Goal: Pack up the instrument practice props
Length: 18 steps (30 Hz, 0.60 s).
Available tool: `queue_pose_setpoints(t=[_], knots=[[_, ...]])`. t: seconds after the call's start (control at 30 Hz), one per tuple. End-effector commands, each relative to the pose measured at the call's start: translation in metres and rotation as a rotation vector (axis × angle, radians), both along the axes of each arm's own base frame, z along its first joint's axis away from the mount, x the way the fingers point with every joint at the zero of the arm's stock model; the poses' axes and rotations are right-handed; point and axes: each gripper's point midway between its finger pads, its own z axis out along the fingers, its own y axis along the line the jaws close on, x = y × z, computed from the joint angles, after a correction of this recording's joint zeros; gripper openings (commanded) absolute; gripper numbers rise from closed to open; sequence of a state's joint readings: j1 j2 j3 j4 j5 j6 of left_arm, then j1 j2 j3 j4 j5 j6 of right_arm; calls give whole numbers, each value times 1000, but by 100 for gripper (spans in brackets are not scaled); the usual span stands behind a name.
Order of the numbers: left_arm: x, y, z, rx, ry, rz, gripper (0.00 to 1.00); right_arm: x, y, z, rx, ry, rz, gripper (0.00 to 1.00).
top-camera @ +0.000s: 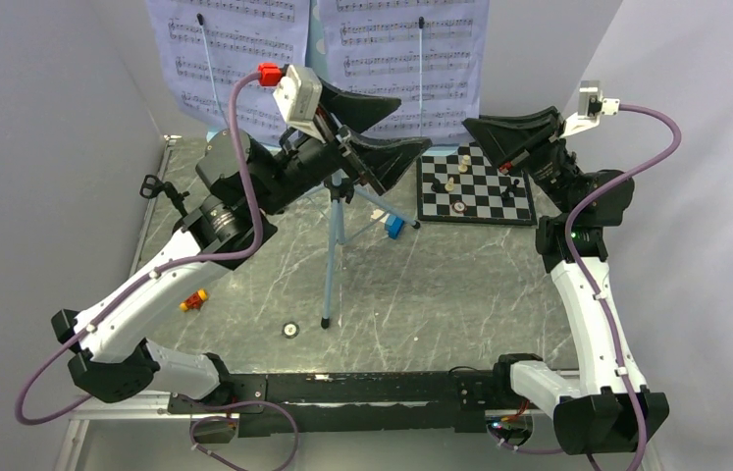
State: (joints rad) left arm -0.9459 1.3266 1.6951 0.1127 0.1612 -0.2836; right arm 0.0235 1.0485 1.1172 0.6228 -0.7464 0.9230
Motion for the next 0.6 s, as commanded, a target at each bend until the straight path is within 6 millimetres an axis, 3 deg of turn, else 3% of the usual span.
queue_pose_setpoints(t=[0.0,0.3,0.57], knots=[[-3,1,30,-70,-54,-14,89,-16,3,13,-20,-59,17,19],[21,-10,28,-40,-21,53,80,-16,4,12,-21,-50,18,0],[36,-7,31,-63,0,124,55,-19,5,13,-25,-57,18,0]])
